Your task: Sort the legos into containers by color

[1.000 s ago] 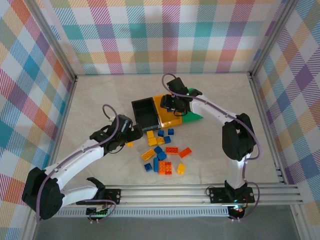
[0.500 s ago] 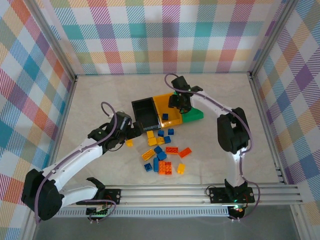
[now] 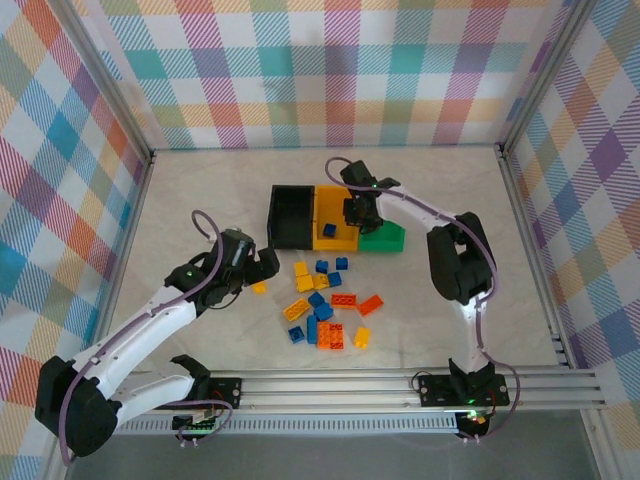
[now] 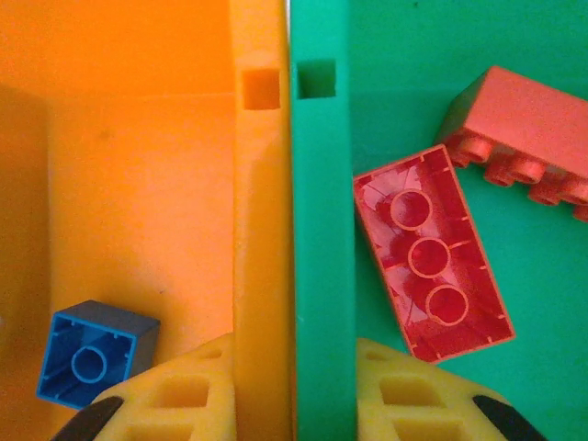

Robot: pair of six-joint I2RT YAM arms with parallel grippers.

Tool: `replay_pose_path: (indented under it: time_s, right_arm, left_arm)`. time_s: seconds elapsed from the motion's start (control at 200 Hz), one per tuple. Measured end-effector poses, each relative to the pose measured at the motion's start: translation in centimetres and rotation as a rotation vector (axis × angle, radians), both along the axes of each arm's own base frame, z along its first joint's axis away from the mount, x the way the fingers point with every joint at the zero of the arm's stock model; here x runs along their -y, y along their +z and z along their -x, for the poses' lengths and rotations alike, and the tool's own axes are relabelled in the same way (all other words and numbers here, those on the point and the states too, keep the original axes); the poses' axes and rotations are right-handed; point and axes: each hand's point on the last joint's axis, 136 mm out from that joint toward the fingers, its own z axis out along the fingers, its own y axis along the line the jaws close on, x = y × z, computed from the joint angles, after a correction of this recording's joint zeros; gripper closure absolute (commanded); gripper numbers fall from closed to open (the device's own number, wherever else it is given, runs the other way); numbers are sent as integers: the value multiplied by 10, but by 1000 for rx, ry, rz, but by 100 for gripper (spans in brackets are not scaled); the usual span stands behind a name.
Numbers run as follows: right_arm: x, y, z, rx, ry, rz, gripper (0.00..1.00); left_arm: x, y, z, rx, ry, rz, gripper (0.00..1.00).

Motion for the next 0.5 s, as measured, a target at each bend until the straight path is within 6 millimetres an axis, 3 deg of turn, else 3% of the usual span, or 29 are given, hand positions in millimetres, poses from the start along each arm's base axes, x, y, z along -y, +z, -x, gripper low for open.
replay_pose_path:
  time_s: [0.255,0.5]
  right_arm:
    - [4,-1,23,-1,23,6,93]
    - [-6,-2,49,-2,71,8,93]
  left_arm:
    - [-8,-25,2,-48,-3,-48,2]
    - [-2,-80,-3,-171,-36,-113,18]
